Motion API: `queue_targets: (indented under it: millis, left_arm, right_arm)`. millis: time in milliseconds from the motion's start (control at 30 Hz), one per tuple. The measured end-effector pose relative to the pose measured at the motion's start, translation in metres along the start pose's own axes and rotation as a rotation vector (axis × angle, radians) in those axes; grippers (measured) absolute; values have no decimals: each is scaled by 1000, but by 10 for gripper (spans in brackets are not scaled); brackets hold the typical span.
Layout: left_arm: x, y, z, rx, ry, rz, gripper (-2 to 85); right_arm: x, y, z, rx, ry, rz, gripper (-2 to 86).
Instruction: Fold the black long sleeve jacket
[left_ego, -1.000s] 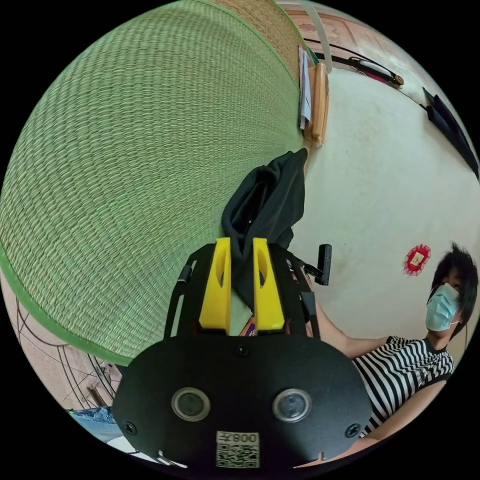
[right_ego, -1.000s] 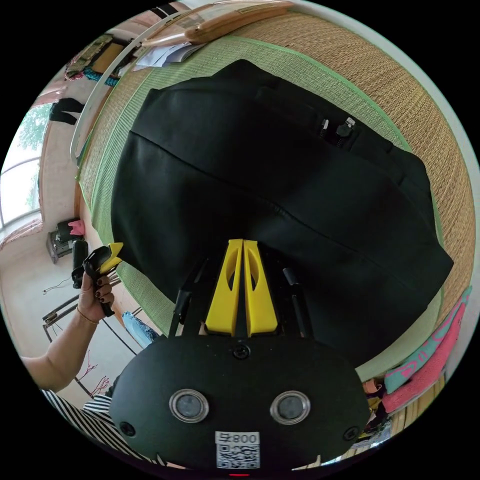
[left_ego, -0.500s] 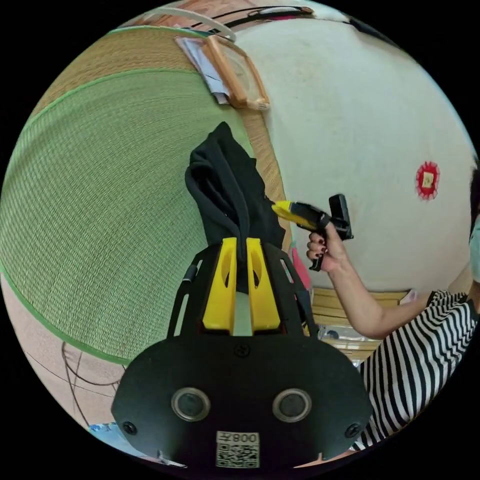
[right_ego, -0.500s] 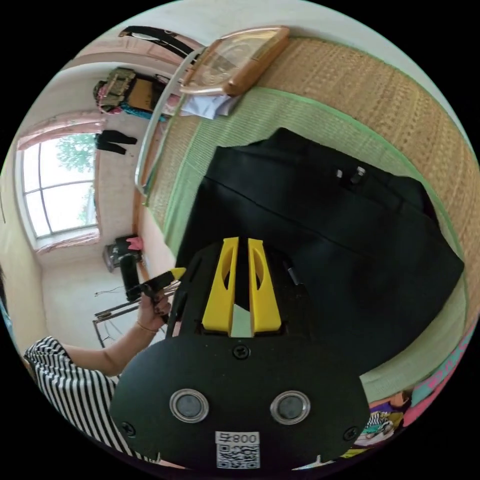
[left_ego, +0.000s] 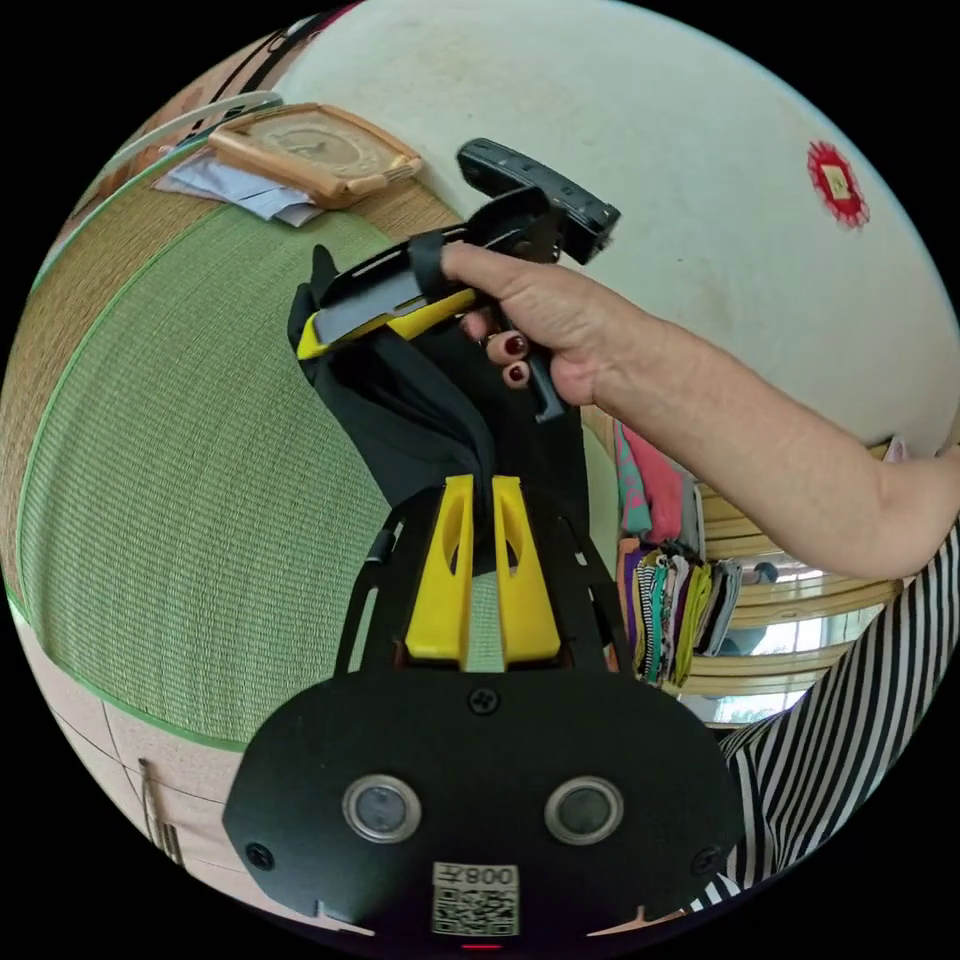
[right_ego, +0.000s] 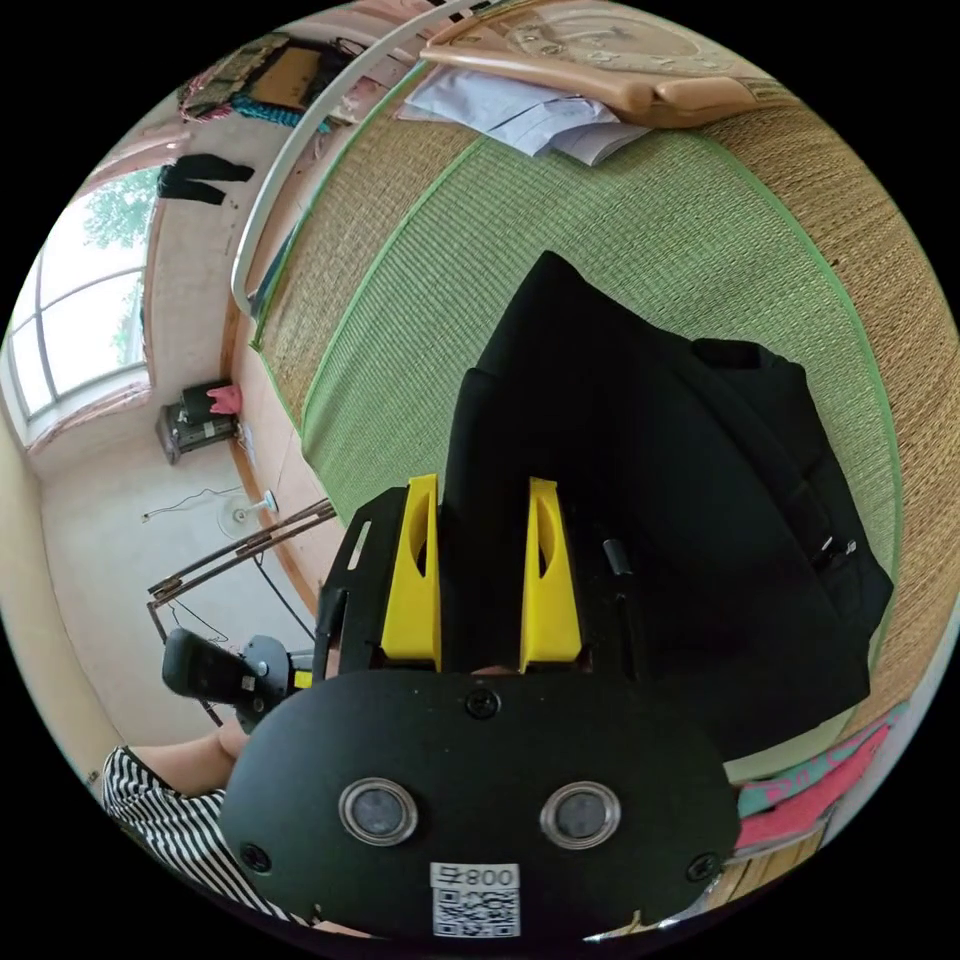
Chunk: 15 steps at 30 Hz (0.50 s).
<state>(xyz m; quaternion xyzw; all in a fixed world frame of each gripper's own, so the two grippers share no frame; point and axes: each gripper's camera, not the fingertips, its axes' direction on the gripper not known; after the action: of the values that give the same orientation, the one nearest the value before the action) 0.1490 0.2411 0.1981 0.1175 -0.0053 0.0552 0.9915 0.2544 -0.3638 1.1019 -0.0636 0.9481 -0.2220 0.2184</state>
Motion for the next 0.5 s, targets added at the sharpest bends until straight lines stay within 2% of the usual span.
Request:
queue_targets:
  millis: [200, 333, 500]
  left_arm:
    - [48, -7, 58, -64, -94, 120, 33]
    - [78, -10, 91, -72, -98, 182, 33]
    - [125, -19, 132, -76, -74, 303, 34]
  right_arm:
    - [4, 3, 12, -68, 100, -32, 85]
    - [12, 25, -5, -32, 130, -105, 48]
    - [50, 76, -45, 79, 7, -147, 38]
